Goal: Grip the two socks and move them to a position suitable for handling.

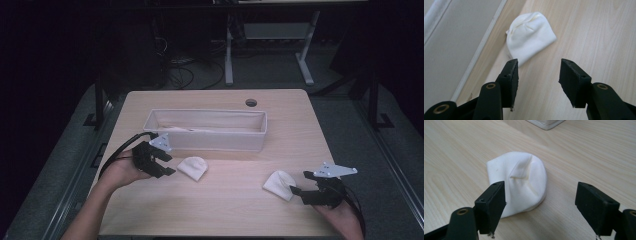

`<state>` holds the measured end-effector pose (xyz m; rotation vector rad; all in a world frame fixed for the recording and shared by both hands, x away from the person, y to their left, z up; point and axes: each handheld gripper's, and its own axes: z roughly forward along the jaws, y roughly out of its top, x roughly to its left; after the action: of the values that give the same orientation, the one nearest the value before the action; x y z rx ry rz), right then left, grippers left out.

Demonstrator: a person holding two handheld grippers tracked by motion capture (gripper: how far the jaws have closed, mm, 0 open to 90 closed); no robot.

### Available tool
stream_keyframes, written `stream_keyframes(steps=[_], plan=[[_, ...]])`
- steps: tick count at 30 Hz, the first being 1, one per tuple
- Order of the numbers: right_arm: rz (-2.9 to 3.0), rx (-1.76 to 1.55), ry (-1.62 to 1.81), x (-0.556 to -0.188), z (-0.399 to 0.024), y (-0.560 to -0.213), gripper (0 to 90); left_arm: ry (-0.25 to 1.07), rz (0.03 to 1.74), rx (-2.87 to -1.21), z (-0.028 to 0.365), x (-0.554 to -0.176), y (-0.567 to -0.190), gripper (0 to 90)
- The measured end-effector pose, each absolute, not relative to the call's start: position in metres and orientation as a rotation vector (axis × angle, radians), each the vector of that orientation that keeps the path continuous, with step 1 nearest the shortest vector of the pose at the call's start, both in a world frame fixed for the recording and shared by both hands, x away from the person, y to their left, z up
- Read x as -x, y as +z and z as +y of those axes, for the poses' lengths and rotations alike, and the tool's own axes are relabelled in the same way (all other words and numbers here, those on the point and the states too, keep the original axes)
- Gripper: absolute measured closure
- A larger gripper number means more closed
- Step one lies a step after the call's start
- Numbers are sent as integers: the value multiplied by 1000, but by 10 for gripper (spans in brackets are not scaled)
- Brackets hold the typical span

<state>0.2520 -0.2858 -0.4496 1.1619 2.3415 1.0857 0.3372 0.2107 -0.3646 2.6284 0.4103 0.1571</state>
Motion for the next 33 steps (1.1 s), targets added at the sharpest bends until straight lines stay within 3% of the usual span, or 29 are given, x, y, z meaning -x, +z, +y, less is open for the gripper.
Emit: stream_keyframes(steps=[33], plan=[[2369, -1125, 1097, -253, -281, -448, 238, 87, 351, -2720, 163, -369, -388, 481]])
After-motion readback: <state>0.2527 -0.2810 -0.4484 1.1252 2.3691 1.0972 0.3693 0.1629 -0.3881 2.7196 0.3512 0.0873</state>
